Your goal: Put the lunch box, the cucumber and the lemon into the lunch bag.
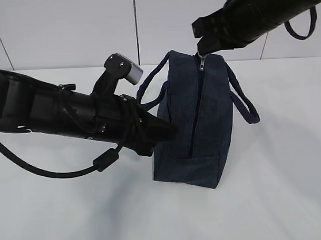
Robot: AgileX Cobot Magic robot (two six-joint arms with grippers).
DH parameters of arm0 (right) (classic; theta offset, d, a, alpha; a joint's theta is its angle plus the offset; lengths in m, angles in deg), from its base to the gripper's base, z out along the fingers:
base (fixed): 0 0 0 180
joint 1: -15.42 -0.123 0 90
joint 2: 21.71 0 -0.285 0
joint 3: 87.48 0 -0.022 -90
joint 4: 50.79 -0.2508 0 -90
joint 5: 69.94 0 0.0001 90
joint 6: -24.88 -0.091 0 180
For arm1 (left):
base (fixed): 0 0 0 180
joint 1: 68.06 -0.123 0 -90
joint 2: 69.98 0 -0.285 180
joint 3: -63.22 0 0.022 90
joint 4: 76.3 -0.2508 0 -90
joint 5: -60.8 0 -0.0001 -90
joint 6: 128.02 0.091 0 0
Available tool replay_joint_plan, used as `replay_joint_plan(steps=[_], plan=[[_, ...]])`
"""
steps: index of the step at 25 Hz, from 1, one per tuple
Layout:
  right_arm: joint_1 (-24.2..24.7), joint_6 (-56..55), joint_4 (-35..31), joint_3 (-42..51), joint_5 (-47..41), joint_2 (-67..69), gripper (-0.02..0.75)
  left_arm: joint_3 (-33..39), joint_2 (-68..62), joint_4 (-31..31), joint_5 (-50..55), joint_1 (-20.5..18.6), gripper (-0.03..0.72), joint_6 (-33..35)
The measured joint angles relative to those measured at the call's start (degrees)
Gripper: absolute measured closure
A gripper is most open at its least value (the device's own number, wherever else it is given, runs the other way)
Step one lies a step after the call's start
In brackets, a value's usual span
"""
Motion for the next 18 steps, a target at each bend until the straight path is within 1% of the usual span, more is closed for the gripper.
replay_joint_plan(steps=[3,6,12,18], plan=[[0.4,0.0,0.0,-3.3,0.1,2.6,0.731,0.0,0.0,0.0,0.0,0.0,0.697,0.0],[1.8,-0.1,0.0,-6.8,-0.6,5.0,0.731,0.0,0.0,0.0,-0.1,0.0,0.697,0.0],[4.0,-0.1,0.0,-11.4,-1.9,9.2,0.731,0.0,0.0,0.0,-0.1,0.0,0.697,0.0],[4.5,-0.1,0.0,-16.3,-1.9,14.2,0.731,0.0,0.0,-0.3,-0.1,0.0,0.697,0.0]])
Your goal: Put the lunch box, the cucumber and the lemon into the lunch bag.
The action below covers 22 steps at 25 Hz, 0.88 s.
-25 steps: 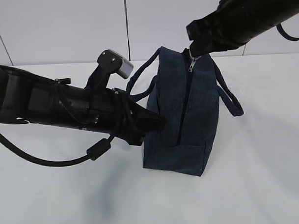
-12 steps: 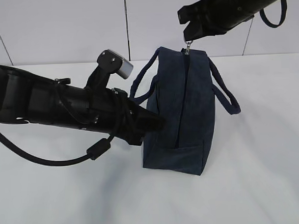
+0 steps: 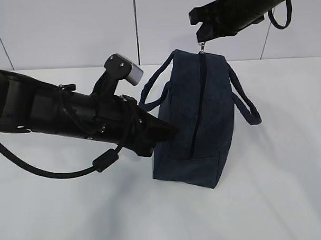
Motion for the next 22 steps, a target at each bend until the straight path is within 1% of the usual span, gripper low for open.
replay_joint_plan(steps=[10,19,22], plan=[[2.0,0.0,-0.5,-10.1,-1.0,8.8,0.731,0.0,0.0,-0.3,-0.1,0.0,0.697,0.0],[3.9,0.0,-3.2,-20.8,-7.3,17.3,0.731,0.9,0.0,-0.6,-0.7,0.0,0.697,0.0],[4.4,0.0,-3.5,-23.0,-8.7,19.3,0.731,1.0,0.0,-0.6,-0.8,-0.1,0.697,0.0]])
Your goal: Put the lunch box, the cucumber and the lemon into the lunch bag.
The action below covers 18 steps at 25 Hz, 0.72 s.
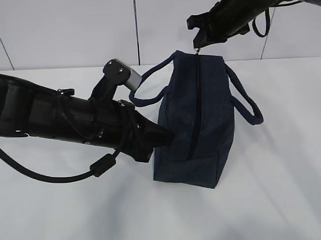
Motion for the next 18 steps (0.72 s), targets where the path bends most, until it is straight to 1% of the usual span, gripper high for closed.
replay_joint_plan(steps=[3,11,18], plan=[[0.6,0.0,-0.5,-1.0,-0.4,1.4,0.731,0.0,0.0,0.0,0.0,0.0,0.697,0.0],[2.1,0.2,-4.2,-2.0,-0.4,5.0,0.731,0.0,0.0,0.0,-0.3,0.0,0.697,0.0],[2.4,4.0,-6.6,-3.1,-1.5,5.1,0.731,0.1,0.0,-0.2,-0.7,0.0,0.697,0.0]])
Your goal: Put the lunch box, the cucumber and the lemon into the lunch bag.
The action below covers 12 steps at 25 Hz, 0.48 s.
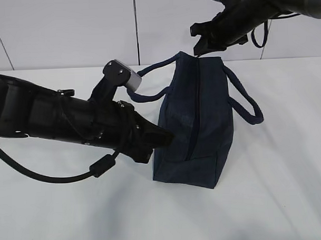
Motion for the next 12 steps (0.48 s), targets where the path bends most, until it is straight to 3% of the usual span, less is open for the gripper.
replay_joint_plan(steps=[7,12], plan=[[0.4,4.3,0.0,-2.2,-7.9,0.0,0.731,0.0,0.0,0.0,-3.0,-0.1,0.697,0.0],[0.9,5.3,2.3,-3.8,-12.5,0.0,0.731,-0.9,0.0,-0.3,-3.4,-2.9,0.697,0.0]])
